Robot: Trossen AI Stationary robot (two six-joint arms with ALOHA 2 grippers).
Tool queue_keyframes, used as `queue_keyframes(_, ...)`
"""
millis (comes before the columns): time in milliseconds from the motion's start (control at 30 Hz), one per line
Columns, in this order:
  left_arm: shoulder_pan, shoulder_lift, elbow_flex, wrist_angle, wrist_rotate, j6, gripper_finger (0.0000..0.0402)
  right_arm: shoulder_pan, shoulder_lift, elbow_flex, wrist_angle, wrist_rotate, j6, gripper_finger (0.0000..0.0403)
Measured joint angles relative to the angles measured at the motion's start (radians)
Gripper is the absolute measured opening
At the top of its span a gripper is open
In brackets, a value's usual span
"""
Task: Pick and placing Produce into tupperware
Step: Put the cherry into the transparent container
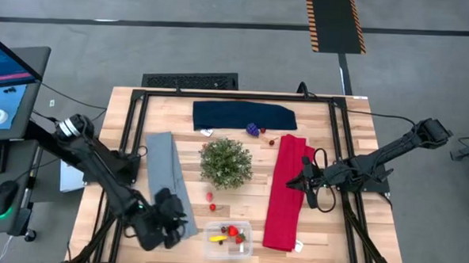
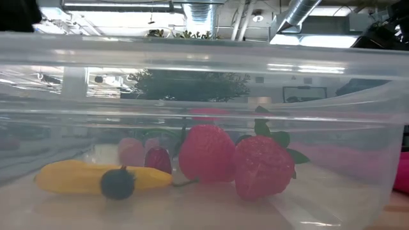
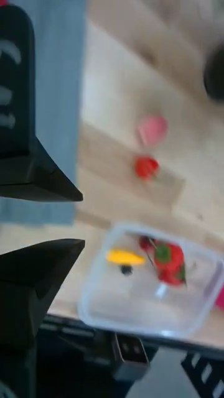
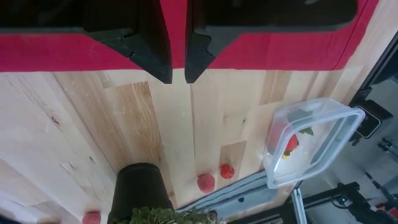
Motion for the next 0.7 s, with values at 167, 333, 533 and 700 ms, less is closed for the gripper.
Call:
queue_keyframes(167, -0.036, -0.026, 0.0, -0.252, 0.04, -0.131, 0.0096, 0.0, 0.0, 0.0, 0.001, 0.0, 0.0, 0.0065)
queue_keyframes(333, -0.039, -0.027, -0.001, -0.441, 0.105, -0.163, 0.0096, 0.0, 0.0, 0.0, 0.001, 0.0, 0.008, 0.0065)
queue_keyframes(533, -0.028, -0.049, -0.001, -0.531, 0.156, -0.039, 0.0096, 0.0, 0.0, 0.0, 0.002, 0.0, 0.008, 0.0065)
queue_keyframes(700, 0.006, -0.08, -0.002, -0.75, 0.176, -0.088, 0.0096, 0.0, 0.0, 0.0, 0.01, 0.0, 0.022, 0.0065)
